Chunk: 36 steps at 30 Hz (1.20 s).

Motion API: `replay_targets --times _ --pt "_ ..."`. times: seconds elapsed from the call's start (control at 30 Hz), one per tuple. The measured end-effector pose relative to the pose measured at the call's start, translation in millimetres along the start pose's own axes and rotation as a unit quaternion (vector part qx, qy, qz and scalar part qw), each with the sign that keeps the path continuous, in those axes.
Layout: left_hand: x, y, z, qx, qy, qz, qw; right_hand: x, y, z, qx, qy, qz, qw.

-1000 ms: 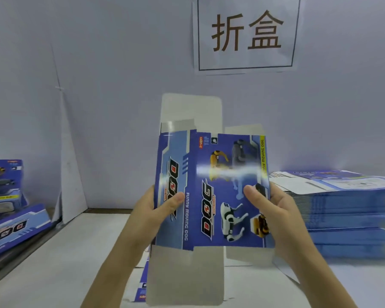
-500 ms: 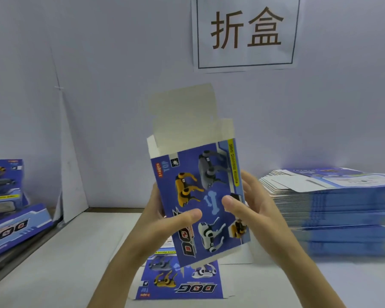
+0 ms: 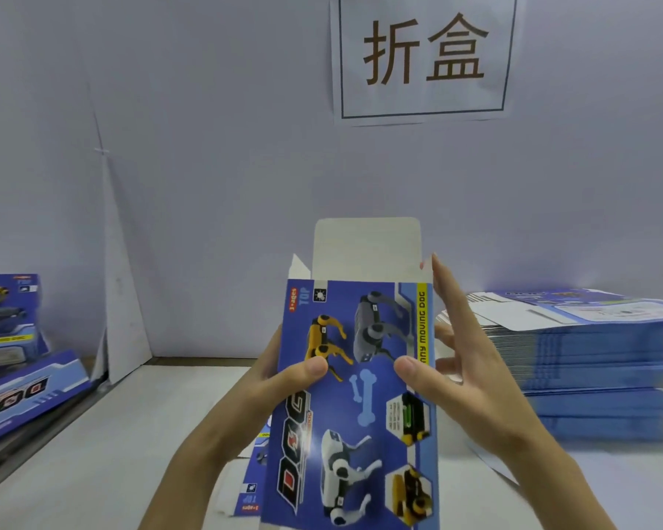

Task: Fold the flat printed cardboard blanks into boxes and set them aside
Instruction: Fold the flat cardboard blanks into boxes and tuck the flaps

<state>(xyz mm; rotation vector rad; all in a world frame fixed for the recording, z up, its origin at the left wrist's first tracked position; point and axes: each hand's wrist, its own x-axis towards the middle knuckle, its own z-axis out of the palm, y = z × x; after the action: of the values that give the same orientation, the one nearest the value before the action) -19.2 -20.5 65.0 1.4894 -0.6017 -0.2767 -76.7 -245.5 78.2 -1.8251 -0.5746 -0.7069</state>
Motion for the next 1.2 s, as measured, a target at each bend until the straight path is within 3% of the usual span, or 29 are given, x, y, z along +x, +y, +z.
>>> replay_targets --times 0.27,0.5,0.67,0.87,1.03,1.2 --pt "-3 0 1 0.013 -0.013 0.002 1.0 0 3 4 0.014 0.012 -0.038 0.999" --pt "-5 -2 -2 -0.027 0.015 0.011 0.999 -1 5 3 0.051 0.018 -0.011 0.998" --pt "-5 3 8 -0.022 0.0 0.055 0.998 -2 7 4 0.061 0.03 -0.015 0.998" --pt "-6 9 7 -0.025 0.027 0.119 0.992 -1 3 4 -0.006 0.02 -0.032 0.999" --pt "-4 9 10 0.0 0.068 0.202 0.977 -1 3 5 0.047 0.006 -0.037 0.998" --pt "-4 7 18 -0.047 0.048 0.252 0.965 -1 1 7 0.125 0.0 -0.038 0.991"
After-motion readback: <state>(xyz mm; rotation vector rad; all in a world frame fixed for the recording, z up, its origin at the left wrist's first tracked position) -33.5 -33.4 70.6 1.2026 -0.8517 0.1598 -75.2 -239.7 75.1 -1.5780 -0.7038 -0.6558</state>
